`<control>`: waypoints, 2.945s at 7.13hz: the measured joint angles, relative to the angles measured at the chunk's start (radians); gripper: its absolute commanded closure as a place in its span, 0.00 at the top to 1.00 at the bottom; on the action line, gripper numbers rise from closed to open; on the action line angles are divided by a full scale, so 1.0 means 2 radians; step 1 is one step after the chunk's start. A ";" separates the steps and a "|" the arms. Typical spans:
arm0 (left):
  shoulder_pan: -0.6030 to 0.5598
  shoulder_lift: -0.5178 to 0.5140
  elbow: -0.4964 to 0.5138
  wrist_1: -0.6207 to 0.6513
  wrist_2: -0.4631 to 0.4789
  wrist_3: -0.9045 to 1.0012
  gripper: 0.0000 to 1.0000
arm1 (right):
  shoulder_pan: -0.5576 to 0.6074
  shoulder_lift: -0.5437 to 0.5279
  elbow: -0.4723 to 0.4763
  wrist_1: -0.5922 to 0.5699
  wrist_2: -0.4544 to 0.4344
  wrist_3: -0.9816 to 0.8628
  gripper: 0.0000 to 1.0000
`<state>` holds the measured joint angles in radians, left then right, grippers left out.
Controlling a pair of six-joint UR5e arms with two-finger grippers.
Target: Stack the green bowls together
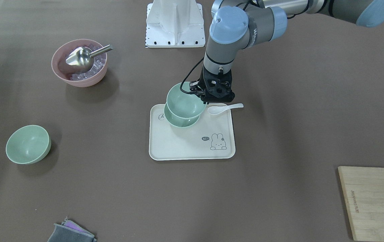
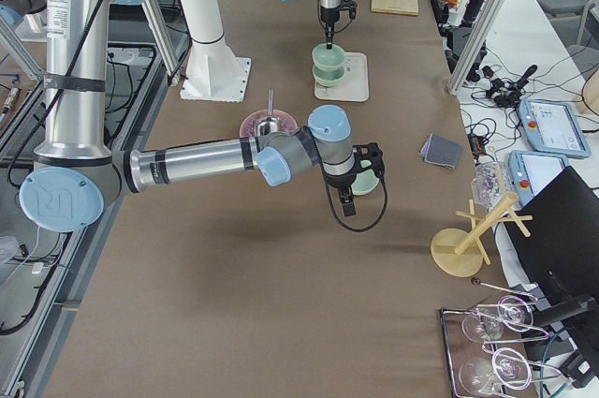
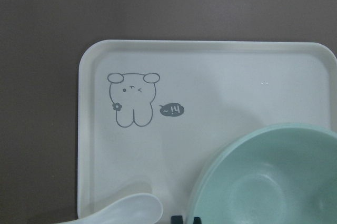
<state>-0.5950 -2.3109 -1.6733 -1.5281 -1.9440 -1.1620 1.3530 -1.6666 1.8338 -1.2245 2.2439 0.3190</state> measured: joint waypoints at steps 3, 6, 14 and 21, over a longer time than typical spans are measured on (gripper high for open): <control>0.004 -0.001 0.036 -0.056 0.004 -0.007 0.00 | 0.000 0.000 0.000 0.002 -0.001 0.001 1.00; 0.004 0.000 0.052 -0.085 0.002 -0.007 0.00 | 0.000 0.000 0.001 0.002 -0.001 0.001 1.00; 0.010 0.004 0.055 -0.088 0.002 -0.003 0.00 | 0.000 0.000 0.001 0.002 -0.001 0.001 1.00; 0.011 0.019 0.067 -0.152 0.001 -0.001 0.97 | 0.000 0.000 0.002 0.002 -0.001 0.001 1.00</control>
<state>-0.5732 -2.2727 -1.5400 -1.8311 -1.9427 -1.1644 1.3534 -1.6659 1.8376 -1.2195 2.2415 0.3206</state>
